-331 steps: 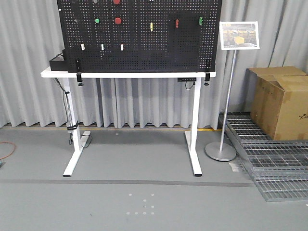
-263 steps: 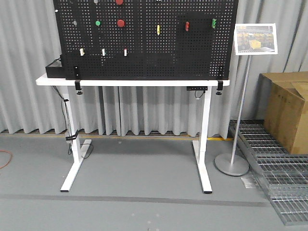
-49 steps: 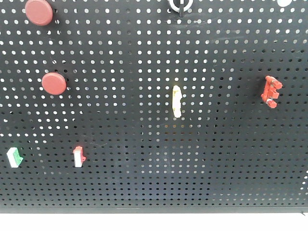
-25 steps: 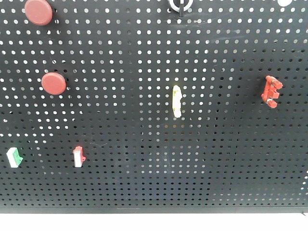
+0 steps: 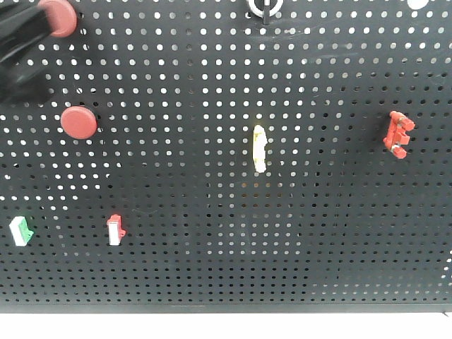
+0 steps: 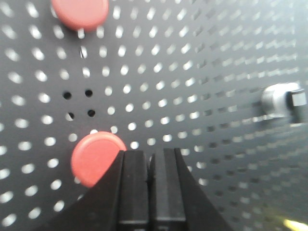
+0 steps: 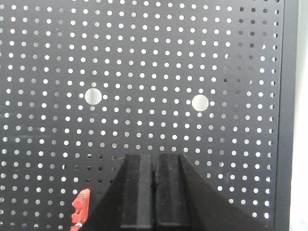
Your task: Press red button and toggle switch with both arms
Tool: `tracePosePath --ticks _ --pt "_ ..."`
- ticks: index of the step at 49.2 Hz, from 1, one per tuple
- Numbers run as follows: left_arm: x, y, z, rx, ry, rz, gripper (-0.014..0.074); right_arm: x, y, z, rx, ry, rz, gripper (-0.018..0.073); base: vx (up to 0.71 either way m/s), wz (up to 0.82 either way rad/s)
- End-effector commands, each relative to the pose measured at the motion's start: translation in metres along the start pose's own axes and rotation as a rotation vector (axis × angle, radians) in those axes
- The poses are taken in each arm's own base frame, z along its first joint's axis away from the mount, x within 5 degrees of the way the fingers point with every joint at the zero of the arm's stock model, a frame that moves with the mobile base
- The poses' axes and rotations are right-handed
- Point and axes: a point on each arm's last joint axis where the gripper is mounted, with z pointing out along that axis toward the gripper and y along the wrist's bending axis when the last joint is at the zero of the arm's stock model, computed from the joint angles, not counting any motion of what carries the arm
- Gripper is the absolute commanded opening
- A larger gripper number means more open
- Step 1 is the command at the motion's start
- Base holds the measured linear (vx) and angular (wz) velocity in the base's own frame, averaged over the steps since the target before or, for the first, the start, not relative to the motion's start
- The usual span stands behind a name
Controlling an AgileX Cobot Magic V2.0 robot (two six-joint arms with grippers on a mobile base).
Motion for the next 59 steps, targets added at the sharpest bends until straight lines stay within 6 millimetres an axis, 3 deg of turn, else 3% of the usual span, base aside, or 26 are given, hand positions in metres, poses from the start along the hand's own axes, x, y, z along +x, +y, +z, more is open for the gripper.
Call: tracePosePath --ticks 1,19,27,38,50,59 --pt "-0.022 0.0 0.004 0.01 -0.101 -0.027 0.0002 -0.016 -0.002 0.002 0.011 -0.104 -0.004 -0.0003 0.0 0.0" --pt "-0.011 0.01 0.031 -0.025 -0.089 -0.058 0.0002 -0.016 -0.002 0.002 0.011 -0.104 -0.005 -0.0003 0.0 0.0" --pt "-0.008 0.02 0.033 -0.064 -0.094 -0.102 0.0002 -0.016 -0.002 0.002 0.011 -0.104 -0.005 -0.0003 0.0 0.0" --pt "-0.01 0.019 0.032 -0.061 -0.1 -0.101 0.0002 -0.016 -0.002 0.002 0.011 -0.105 -0.005 -0.0003 0.0 0.0" --pt "-0.038 -0.004 -0.001 0.015 -0.096 -0.129 0.0002 -0.014 -0.001 0.002 0.009 -0.095 -0.003 -0.0003 0.0 0.0" --pt "-0.042 -0.006 -0.038 0.027 -0.111 -0.135 0.0002 -0.011 -0.001 0.009 0.006 -0.099 -0.006 -0.0003 0.0 0.0"
